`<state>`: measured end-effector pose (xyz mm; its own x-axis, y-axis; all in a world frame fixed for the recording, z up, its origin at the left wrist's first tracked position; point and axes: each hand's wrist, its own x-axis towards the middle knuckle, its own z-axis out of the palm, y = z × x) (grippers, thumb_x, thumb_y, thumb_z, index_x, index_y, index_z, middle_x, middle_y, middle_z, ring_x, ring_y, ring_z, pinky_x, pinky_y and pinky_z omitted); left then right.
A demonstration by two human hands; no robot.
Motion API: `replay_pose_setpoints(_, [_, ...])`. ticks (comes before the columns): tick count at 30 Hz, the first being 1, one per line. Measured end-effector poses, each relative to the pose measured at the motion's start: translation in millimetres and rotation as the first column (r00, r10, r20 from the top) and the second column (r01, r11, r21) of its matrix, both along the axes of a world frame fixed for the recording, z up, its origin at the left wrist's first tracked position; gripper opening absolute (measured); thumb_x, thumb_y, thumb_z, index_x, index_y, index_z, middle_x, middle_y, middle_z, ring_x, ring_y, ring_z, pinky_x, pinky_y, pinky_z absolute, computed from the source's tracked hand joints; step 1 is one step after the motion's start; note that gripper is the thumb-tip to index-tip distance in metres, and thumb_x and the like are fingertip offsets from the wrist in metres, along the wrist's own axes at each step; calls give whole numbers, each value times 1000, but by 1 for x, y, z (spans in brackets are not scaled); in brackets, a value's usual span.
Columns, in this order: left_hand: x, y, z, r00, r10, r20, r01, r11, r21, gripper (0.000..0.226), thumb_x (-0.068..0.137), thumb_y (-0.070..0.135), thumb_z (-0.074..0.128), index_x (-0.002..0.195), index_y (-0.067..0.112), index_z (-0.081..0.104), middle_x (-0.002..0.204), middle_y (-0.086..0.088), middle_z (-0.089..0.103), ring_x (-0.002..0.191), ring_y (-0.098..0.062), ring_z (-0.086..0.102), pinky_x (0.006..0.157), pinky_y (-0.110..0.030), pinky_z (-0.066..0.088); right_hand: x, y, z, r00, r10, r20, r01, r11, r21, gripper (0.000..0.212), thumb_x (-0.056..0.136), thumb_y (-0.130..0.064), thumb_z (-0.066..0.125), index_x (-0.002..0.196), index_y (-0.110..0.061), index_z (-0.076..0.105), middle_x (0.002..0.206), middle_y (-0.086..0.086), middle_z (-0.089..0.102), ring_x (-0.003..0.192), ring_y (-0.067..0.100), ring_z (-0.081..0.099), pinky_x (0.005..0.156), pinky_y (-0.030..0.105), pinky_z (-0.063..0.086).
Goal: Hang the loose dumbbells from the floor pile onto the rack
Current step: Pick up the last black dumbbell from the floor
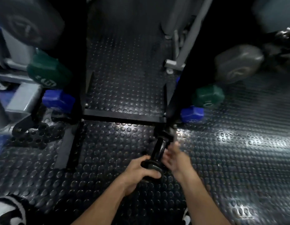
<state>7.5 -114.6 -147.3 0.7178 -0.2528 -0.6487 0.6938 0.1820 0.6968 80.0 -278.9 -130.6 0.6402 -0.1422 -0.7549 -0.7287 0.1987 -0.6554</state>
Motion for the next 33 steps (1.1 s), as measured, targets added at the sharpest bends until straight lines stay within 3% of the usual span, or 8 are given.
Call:
replay_pose_setpoints(5, [-7, -37, 30, 990, -140, 35, 136, 986, 102, 58, 59, 3, 91, 111, 19, 73, 101, -5, 80, 100, -23, 75, 98, -39, 56, -24, -34, 27, 995, 103, -12, -101, 989, 105, 40, 107, -32, 49, 118, 0, 70, 114, 19, 75, 108, 36, 71, 84, 43, 59])
replay_pose_setpoints(13, [27, -111, 44, 932, -341, 124, 332, 939, 90, 63, 71, 41, 91, 127, 32, 63, 116, 8, 75, 107, -7, 70, 100, -29, 54, 3, -107, 39, 989, -142, -30, 141, 989, -34, 32, 105, -31, 55, 94, -3, 67, 78, 14, 67, 70, 28, 65, 67, 40, 57])
replay_pose_setpoints(18, [106, -95, 46, 981, 165, 99, -182, 963, 197, 13, 100, 35, 62, 113, 36, 66, 128, 2, 68, 110, -15, 64, 81, -31, 48, 63, -150, 42, 995, -94, -25, 89, 984, -153, 30, 104, -33, 56, 108, -4, 63, 83, 11, 63, 67, 25, 58, 52, 34, 54])
replay_pose_setpoints(22, [165, -85, 62, 895, 424, 135, -440, 890, 122, 44, 100, 52, 54, 136, 28, 60, 138, -1, 61, 123, -25, 58, 100, -44, 46, 121, -161, 36, 997, 30, 74, -11, 970, -245, 26, 104, -29, 57, 101, -4, 64, 88, 10, 61, 81, 26, 58, 76, 44, 53])
replay_pose_setpoints(24, [189, -88, 72, 863, 484, 143, -497, 864, 74, 55, 100, 57, 49, 143, 23, 57, 146, -6, 57, 134, -31, 53, 96, -41, 49, 148, -156, 28, 990, 102, 99, -71, 958, -276, 25, 104, -28, 58, 95, -6, 65, 83, 9, 61, 76, 23, 57, 73, 39, 49])
replay_pose_setpoints(27, [212, -99, 80, 867, 482, 124, -483, 875, -25, 34, 104, 51, 44, 119, 32, 68, 132, 1, 65, 121, -22, 59, 65, -27, 51, 182, -146, 7, 980, 161, 114, -120, 945, -303, 28, 101, -29, 62, 101, -2, 67, 85, 14, 65, 73, 27, 61, 70, 41, 53])
replay_pose_setpoints(30, [217, -104, 80, 872, 466, 152, -462, 885, -67, 31, 105, 48, 40, 105, 35, 68, 119, 5, 68, 109, -16, 61, 68, -31, 50, 208, -132, -14, 975, 181, 129, -136, 945, -296, 31, 100, -27, 64, 99, 3, 64, 87, 17, 71, 72, 28, 65, 66, 41, 57])
replay_pose_setpoints(33, [218, -101, 70, 872, 439, 217, -434, 898, -73, 37, 106, 49, 37, 126, 33, 64, 123, 4, 67, 106, -14, 63, 74, -33, 53, 227, -122, -25, 973, 194, 125, -153, 948, -278, 27, 101, -24, 64, 94, 2, 64, 78, 11, 68, 63, 22, 65, 53, 30, 54])
